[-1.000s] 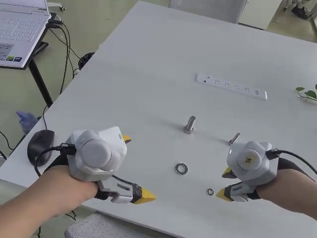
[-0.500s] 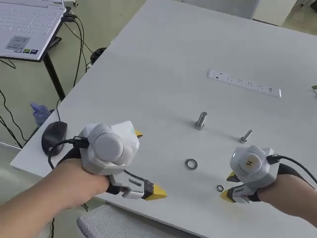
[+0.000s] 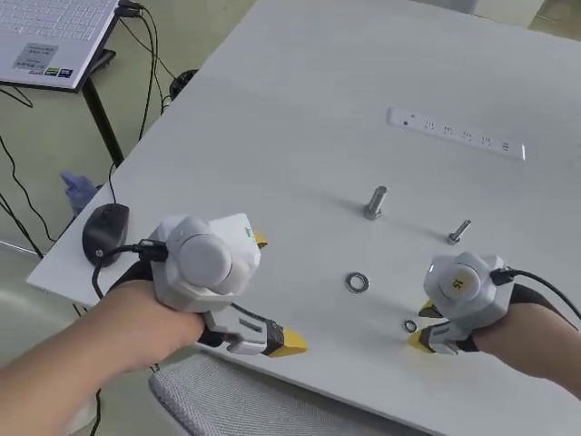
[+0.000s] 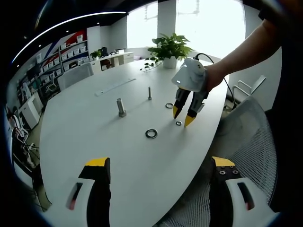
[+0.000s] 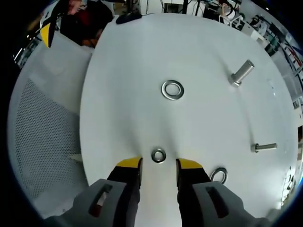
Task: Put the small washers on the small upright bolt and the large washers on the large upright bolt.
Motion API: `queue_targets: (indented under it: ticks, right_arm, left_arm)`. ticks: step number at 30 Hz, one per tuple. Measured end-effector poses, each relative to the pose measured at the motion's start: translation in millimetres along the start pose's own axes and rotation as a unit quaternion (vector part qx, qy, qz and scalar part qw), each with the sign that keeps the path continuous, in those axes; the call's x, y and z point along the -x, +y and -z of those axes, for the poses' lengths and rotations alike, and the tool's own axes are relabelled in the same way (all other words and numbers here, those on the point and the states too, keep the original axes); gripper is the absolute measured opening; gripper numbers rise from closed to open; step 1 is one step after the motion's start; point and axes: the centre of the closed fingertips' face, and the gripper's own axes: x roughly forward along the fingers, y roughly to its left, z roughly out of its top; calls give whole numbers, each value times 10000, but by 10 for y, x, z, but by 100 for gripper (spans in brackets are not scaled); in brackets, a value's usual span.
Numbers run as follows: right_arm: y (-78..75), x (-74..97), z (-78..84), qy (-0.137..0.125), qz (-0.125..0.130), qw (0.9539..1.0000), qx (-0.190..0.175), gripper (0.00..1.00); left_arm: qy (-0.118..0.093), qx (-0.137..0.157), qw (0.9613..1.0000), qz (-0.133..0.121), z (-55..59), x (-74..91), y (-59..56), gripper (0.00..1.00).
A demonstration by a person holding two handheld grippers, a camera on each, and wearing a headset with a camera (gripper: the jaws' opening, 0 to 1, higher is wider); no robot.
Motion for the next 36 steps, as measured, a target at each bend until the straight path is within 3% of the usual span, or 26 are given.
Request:
queue_targets:
  ticks: [18, 28, 33, 36]
  right_arm:
    - [13, -27, -59, 256, -10, 9994, 222, 20]
    - [24, -44, -68, 506, 112, 9979, 380, 14]
    - [-9, -46, -64, 567, 39, 9981, 225, 13]
    - [-14, -42, -55, 477, -3, 9987, 167, 13]
  left_arm:
    - [31, 48, 10000, 6, -62, -89, -29, 83]
    - [34, 108, 9999, 103, 10, -81, -66, 80]
    - [-7, 53, 9998, 188, -10, -102, -67, 78]
    - [53, 14, 9998, 207, -12, -118, -59, 77]
